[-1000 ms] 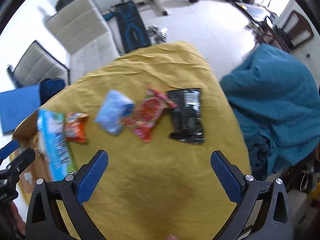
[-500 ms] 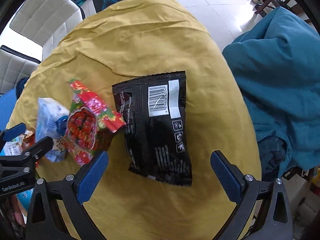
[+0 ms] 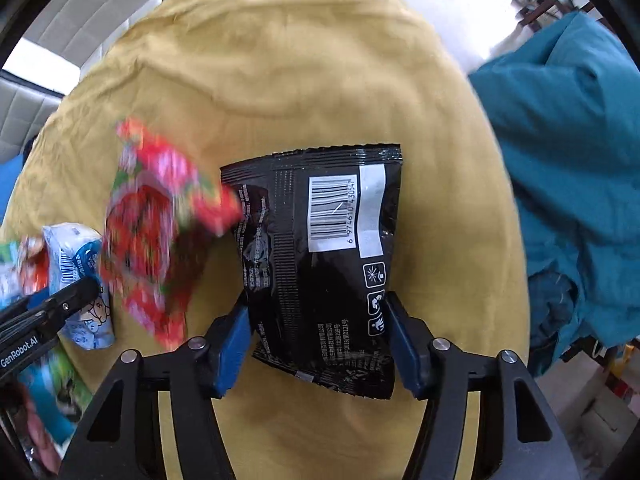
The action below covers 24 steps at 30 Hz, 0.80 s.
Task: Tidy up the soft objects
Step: 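Grasp the blue wipes pack with the left gripper while the right grasps the black bag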
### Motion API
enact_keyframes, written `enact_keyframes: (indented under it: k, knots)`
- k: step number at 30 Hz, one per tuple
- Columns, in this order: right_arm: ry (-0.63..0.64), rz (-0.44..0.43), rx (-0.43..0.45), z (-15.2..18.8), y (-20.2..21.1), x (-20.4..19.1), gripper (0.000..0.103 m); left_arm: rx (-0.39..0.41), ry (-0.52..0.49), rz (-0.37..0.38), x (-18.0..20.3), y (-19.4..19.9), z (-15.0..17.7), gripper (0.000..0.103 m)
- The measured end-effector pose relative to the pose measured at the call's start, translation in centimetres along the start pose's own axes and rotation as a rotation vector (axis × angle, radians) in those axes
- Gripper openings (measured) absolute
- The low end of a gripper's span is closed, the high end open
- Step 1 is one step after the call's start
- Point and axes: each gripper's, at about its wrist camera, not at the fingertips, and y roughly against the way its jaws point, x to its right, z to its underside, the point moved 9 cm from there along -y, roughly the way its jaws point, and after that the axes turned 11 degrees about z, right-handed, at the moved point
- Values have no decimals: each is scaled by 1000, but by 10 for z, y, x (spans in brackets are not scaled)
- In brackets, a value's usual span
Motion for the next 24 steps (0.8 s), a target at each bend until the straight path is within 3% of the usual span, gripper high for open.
enact_keyframes:
  k: [3,7,10,14,17,20,24]
  knots:
    - [29,-1,-32,28,-6,5,64,5,89,35,-15,1,32,56]
    - [41,-5,-68,66,-14,11,64,-7,135,54,-27,-3,78,56]
    - [27,-5,-70,76,-19,15,64,-33,151,67,-32,-11,101,59]
    - [-19,-11,-86,72,-27,15,66,-43,133,64,-30,-23,108,61]
    - [-38,-2,-94,66,-34,16,67,-48,71,10,-23,-27,107,61]
    - [-40,20,-81,66,-34,15,66,-42,44,-14,-12,-30,105,51]
    - [-30,30,-45,74,-19,3,57,-23,55,-2,-11,-24,118,46]
